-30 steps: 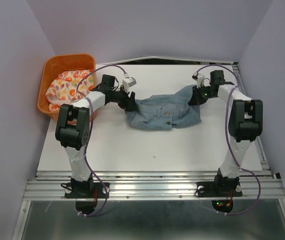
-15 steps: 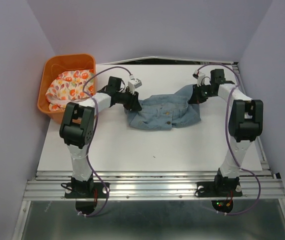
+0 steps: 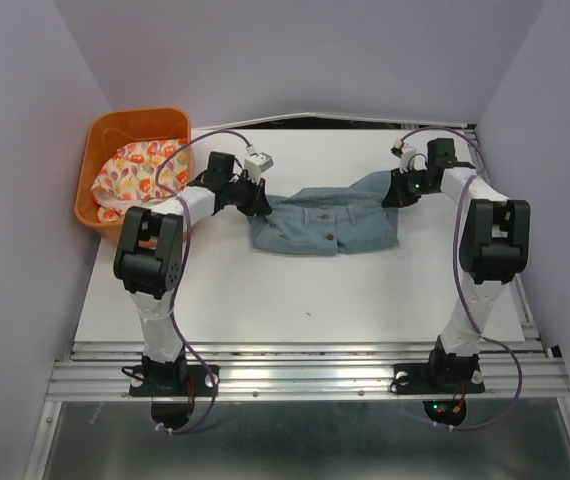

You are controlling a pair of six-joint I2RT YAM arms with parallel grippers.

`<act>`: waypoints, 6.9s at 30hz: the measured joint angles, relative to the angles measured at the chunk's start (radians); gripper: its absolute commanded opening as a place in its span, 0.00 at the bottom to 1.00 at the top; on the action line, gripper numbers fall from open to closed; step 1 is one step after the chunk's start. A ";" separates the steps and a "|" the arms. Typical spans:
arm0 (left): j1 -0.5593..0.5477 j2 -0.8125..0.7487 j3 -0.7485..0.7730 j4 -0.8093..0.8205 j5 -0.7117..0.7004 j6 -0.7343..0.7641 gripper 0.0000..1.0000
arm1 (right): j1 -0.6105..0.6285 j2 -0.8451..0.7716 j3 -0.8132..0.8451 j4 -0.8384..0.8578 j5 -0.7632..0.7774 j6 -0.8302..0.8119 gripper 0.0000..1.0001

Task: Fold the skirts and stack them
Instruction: Flatten the skirt out

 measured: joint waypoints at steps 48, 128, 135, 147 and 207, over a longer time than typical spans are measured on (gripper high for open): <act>-0.116 -0.946 0.074 -0.060 -0.326 -0.030 0.00 | -0.028 -0.909 0.114 0.139 -0.004 0.357 0.01; -0.137 0.287 0.632 -0.430 -0.391 0.024 0.74 | 0.469 -0.348 -0.091 -0.261 0.095 0.032 0.57; -0.134 -0.093 0.306 -0.377 -0.341 0.017 0.68 | 0.236 -0.153 0.014 -0.228 0.271 -0.029 0.50; -0.134 0.006 0.045 -0.372 -0.321 0.021 0.64 | 0.249 -0.123 -0.226 -0.206 0.498 -0.244 0.50; 0.077 0.585 0.983 -0.609 -0.270 0.414 0.51 | 0.198 0.258 0.370 -0.224 0.408 -0.069 0.46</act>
